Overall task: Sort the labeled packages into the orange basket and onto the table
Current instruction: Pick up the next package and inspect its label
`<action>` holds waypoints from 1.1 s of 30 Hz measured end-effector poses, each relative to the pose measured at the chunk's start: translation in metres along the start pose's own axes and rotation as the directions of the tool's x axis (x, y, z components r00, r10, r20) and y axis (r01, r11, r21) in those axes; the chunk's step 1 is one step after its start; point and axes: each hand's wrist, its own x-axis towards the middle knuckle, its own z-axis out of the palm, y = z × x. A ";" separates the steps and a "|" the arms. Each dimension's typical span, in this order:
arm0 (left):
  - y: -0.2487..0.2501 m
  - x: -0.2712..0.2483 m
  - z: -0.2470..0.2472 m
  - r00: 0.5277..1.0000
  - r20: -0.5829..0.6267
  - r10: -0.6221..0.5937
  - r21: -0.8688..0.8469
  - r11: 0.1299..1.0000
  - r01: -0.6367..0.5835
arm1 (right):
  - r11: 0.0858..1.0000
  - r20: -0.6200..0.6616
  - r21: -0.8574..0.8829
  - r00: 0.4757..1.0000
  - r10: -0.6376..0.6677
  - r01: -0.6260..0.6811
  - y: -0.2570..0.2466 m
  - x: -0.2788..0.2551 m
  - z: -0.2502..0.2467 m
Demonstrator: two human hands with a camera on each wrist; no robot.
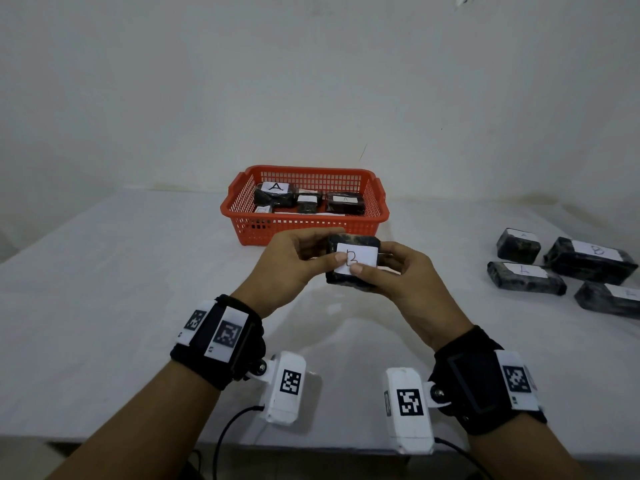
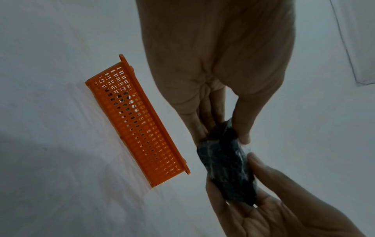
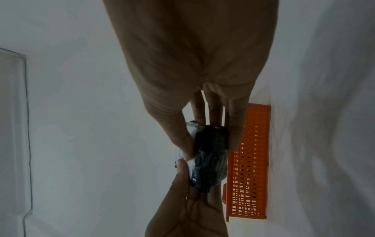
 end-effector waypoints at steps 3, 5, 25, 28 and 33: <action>0.001 -0.002 0.002 1.000 0.025 -0.010 -0.016 1.000 0.011 | 0.999 0.001 -0.023 1.000 -0.022 0.022 -0.001 -0.002 -0.002; 0.002 -0.003 0.002 0.999 0.031 -0.012 -0.020 1.000 0.013 | 1.000 0.005 -0.024 1.000 -0.020 0.020 -0.002 -0.002 -0.002; -0.002 -0.006 0.000 0.999 0.037 0.013 -0.038 0.999 -0.011 | 0.998 0.041 -0.057 0.999 -0.035 0.037 -0.001 -0.005 -0.005; -0.003 -0.005 0.000 0.999 0.038 0.014 -0.030 0.999 -0.013 | 0.999 0.039 -0.030 0.999 -0.024 0.025 0.002 -0.003 -0.007; -0.003 -0.005 0.000 0.998 0.047 0.038 0.002 0.999 -0.038 | 0.997 0.038 -0.063 0.998 -0.045 0.047 0.003 -0.004 -0.006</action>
